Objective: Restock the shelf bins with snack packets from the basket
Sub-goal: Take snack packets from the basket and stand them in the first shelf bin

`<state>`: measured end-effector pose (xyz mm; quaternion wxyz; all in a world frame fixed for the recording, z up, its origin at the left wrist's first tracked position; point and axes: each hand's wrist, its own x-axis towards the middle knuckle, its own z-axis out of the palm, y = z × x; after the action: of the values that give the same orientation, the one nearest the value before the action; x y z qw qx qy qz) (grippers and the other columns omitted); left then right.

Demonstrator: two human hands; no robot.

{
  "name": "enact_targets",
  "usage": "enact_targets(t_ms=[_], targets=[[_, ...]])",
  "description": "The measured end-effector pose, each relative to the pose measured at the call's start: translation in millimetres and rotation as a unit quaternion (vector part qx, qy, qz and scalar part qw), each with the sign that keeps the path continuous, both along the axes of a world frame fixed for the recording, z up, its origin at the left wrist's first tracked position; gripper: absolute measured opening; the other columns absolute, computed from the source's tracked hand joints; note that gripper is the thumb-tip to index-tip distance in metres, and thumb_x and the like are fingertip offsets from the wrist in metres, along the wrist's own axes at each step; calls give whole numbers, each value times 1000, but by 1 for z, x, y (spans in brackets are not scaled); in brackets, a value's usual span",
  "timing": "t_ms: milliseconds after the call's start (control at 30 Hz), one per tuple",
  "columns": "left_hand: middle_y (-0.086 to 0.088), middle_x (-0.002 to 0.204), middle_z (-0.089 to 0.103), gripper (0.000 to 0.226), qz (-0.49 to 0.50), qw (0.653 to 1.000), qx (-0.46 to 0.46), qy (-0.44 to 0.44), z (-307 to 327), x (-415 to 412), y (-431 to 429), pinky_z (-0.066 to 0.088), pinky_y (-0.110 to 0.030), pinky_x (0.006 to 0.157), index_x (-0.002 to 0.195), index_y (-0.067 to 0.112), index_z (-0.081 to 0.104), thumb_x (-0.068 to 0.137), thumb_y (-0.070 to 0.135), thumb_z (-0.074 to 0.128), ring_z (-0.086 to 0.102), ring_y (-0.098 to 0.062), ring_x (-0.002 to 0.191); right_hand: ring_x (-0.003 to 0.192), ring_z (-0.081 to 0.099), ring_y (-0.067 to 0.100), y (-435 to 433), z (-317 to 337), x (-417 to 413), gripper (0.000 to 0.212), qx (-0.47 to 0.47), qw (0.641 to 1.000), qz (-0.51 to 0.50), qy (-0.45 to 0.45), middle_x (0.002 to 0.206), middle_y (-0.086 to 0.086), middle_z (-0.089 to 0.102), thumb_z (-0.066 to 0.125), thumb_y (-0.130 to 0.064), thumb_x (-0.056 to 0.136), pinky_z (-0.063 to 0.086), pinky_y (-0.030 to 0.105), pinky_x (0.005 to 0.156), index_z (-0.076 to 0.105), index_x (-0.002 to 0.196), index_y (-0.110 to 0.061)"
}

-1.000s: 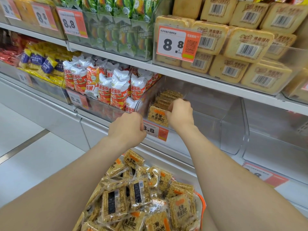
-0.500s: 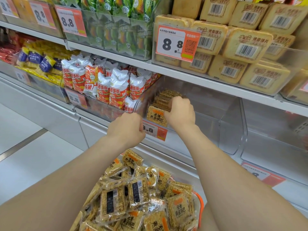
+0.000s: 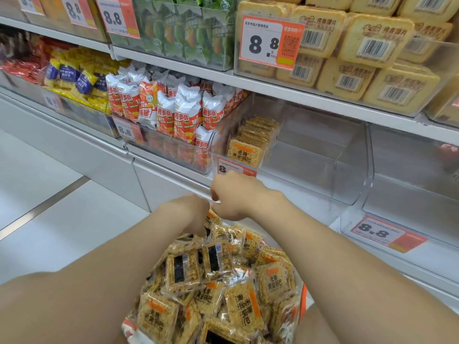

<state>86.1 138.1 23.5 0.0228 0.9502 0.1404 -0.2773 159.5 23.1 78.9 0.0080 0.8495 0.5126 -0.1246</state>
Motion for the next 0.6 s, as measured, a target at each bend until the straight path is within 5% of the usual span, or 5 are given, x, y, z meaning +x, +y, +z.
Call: enact_targets(t_ms=[67,167,300,467,600], targets=[[1,79,56,19,-36,997,27,60,-15,-6,-7,54,-36,75,87,14,63,97,29,68,56,-20,76,58,41,25,-3,-7,-2,26,-69,997,9,15,68,6,44,60,-13,90,36,31,53,46,67,-15],[-5,107,64,24,-68,989,50,121,-33,-16,-12,57,-35,85,124,7,63,100,11,61,60,-22,91,58,42,25,-3,-13,-2,25,-117,992,-5,36,69,5,48,57,-13,93,36,31,52,48,69,-12],[-12,146,54,69,-71,992,33,96,-34,-27,-20,52,-35,90,154,8,34,96,6,71,60,-30,124,103,71,30,3,-19,1,30,-128,990,2,53,116,10,71,58,-26,95,61,40,79,70,118,-10],[-8,126,64,82,-84,993,63,52,-37,-28,-12,62,-38,83,157,17,26,90,6,73,69,-27,102,125,63,35,6,-18,6,43,-129,990,17,51,136,14,66,58,-31,97,56,53,99,66,132,-9],[-5,112,52,65,-41,998,54,6,-12,-20,-12,55,-38,73,150,15,28,95,8,61,60,-27,93,127,61,40,-3,-7,12,43,-116,991,-9,71,136,21,65,49,-13,94,53,58,103,65,133,-2]])
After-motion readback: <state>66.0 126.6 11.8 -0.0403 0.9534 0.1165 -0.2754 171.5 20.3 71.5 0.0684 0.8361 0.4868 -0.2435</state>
